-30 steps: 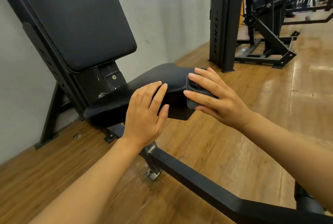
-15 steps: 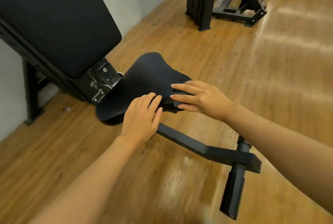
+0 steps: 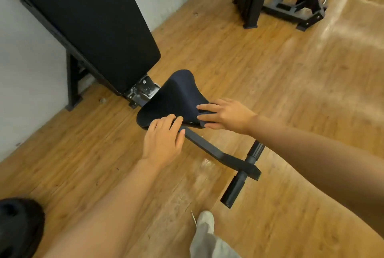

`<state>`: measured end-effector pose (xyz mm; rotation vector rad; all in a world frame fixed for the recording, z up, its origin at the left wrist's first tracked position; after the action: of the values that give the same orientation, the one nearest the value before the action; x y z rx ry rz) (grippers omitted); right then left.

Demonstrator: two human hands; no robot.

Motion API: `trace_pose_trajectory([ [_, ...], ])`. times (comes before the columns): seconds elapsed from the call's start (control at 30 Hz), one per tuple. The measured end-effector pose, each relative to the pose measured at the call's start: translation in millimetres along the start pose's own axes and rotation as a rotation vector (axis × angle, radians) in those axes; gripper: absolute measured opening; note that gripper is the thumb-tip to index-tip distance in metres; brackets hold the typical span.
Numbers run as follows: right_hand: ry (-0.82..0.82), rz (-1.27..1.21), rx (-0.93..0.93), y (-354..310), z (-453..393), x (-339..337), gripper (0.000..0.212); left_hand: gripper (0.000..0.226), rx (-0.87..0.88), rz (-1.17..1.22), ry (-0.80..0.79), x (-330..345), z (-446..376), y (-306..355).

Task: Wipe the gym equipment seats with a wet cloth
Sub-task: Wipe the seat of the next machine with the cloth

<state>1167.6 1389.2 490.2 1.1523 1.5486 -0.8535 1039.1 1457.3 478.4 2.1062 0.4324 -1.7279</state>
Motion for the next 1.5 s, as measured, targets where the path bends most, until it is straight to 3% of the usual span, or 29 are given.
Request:
trace_pose_trajectory([
  [0.43,0.041,0.085,-0.244,-30.8,53.2,-83.4,0.039,0.048,-0.221,-0.059,-0.002,-46.6,46.5,79.7],
  [0.7,-0.002,0.034,-0.331,-33.3,98.6,-96.8,0.038,0.048,-0.355,-0.047,-0.008,-54.8,71.2,122.6],
  [1.17,0.027,-0.096,-0.636,97.8,87.7,-42.1,0.037,0.055,-0.816,-0.008,-0.119,16.0,-8.5,167.7],
  [1.43,-0.031,-0.181,-0.705,128.1,46.3,1.4,0.041,0.051,-1.074,0.068,0.001,40.0,-10.9,156.0],
  [1.5,-0.021,-0.181,-0.753,122.7,42.4,17.2,0.040,0.055,-1.073,0.057,-0.003,52.9,-10.2,144.1],
])
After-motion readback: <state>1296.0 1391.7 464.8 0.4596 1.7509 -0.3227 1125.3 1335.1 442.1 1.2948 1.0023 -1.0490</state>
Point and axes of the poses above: each hand's wrist, its own z-axis away from the middle knuckle, its own x-axis out of the palm, y = z × x, the point moved 9 cm from there along -z, towards the middle knuckle, and after that the axes turned 3 degrees about -y, right-handed, at the moved point
